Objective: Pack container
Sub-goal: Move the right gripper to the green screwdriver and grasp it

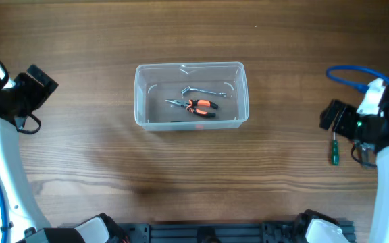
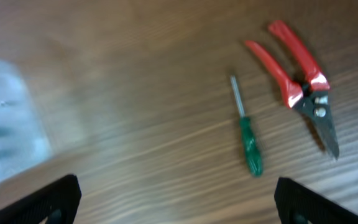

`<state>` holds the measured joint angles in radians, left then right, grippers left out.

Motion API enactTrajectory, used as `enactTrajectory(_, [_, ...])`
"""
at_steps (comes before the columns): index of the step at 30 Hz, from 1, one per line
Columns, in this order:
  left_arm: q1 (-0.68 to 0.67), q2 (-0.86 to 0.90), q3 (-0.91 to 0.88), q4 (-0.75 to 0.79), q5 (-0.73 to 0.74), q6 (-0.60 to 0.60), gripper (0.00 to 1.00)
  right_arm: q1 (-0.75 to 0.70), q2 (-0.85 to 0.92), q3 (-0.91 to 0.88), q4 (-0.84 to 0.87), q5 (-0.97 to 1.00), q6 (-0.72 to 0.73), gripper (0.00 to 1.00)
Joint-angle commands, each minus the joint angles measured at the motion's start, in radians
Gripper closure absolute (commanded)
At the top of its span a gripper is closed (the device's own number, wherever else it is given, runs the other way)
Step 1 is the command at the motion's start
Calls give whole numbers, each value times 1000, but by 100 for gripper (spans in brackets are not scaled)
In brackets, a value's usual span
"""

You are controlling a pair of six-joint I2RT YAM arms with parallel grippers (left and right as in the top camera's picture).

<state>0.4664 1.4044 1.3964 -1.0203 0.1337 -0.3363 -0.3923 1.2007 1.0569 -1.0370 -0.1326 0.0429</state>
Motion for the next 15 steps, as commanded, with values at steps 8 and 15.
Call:
enactTrajectory(8, [-5,-4,6,9,15,-9,0,-116,311,-101,105,36,-304,5])
enactTrajectory(15, [-5,-4,6,8,15,-9,0,-116,478,-101,135,184,-275,0])
